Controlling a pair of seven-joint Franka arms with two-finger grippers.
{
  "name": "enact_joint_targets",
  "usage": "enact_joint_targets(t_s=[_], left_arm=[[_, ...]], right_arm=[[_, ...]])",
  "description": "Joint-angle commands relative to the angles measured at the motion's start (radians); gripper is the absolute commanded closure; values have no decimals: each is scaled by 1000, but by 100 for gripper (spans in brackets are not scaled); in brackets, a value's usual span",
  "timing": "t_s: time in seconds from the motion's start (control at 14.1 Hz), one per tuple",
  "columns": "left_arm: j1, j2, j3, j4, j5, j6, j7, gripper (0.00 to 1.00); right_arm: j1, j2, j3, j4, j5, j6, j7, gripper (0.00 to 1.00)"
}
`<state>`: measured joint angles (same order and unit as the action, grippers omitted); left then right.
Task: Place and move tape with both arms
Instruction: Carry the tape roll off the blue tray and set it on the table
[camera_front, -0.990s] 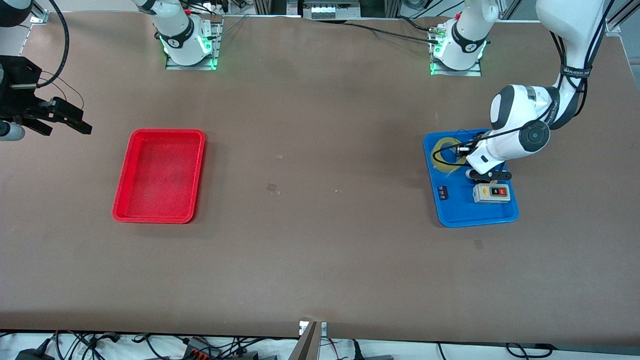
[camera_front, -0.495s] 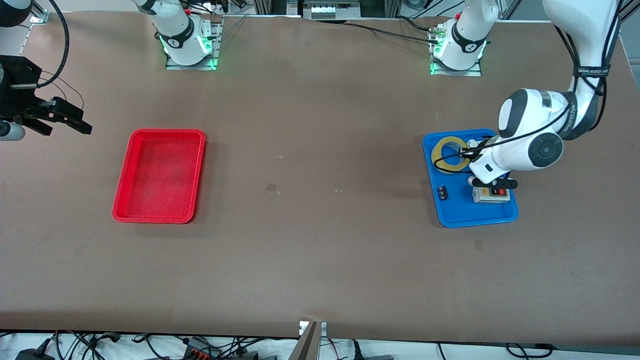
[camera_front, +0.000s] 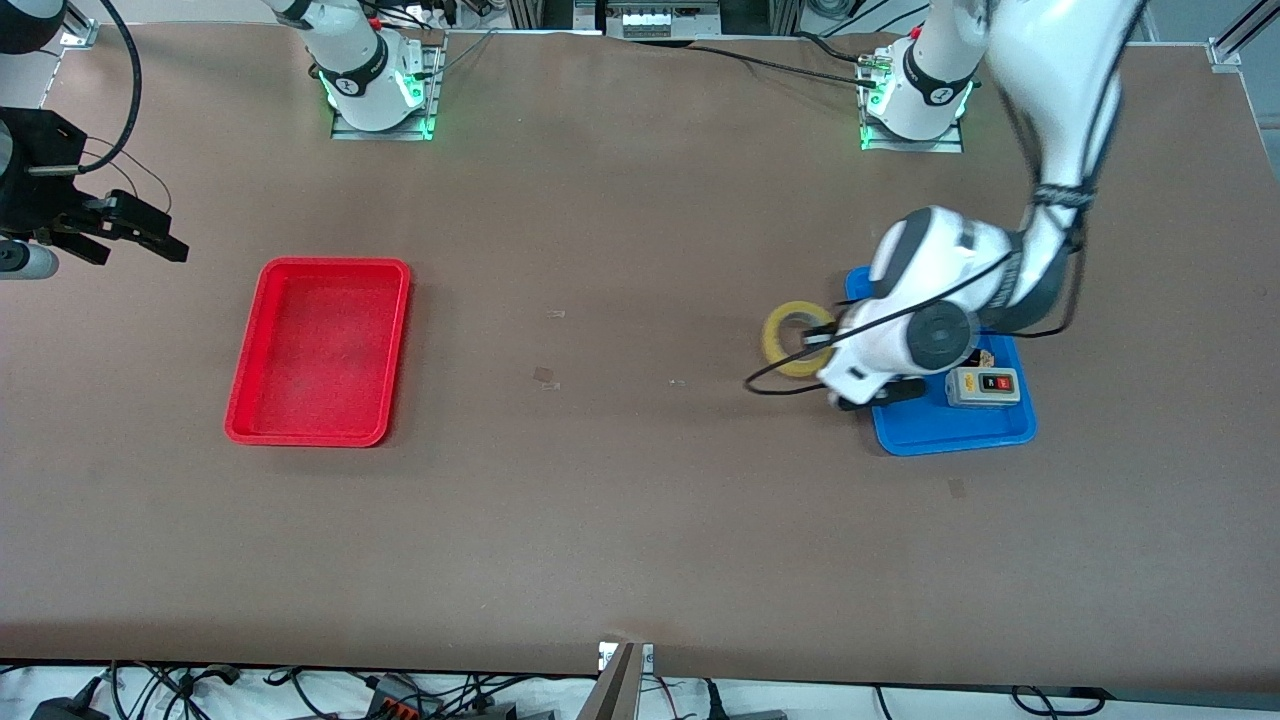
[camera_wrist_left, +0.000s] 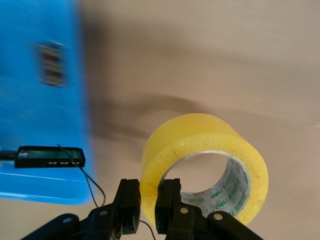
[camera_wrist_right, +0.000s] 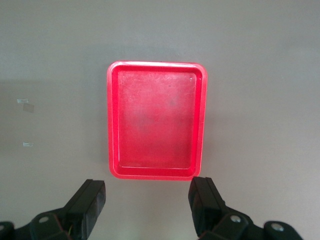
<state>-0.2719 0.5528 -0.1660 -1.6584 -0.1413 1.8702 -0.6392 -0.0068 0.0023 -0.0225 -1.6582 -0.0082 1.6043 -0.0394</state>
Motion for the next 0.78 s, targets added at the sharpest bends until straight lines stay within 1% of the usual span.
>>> enact_joint_targets(t_s=[0.0, 0.07, 0.21, 0.28, 0.35, 0.42, 0.49, 0.57, 0.64, 0.71], left_arm=[[-108, 137, 7, 201, -82, -1, -166, 100], [-140, 163, 7, 228, -104, 50, -219, 100], [-220, 191, 7, 230, -116, 182, -301, 100], [-254, 203, 7, 230, -116, 231, -333, 99], [-283, 220, 7, 230, -115, 265, -355, 96], [-296, 231, 7, 230, -113, 277, -352, 85], [-296, 237, 7, 230, -110, 279, -343, 48], [-296, 234, 8, 230, -95, 279, -340, 13], [-294, 220, 8, 230, -93, 271, -347, 0], [-287, 201, 13, 229, -90, 261, -349, 0]], right_arm=[[1, 4, 1, -2, -4, -1, 3, 0], [1, 4, 1, -2, -6, 3, 1, 0], [4, 2, 1, 1, -7, 20, 1, 0], [1, 1, -1, 1, -6, 40, 3, 0], [-7, 2, -7, 3, 7, 45, 3, 0], [-10, 4, -8, 3, 10, 48, 3, 0], [-10, 2, -7, 3, 10, 65, 3, 0], [-10, -1, -7, 3, 10, 78, 3, 0], [-9, -1, -5, 3, 10, 89, 3, 0], [-8, 5, -5, 3, 8, 89, 3, 0]])
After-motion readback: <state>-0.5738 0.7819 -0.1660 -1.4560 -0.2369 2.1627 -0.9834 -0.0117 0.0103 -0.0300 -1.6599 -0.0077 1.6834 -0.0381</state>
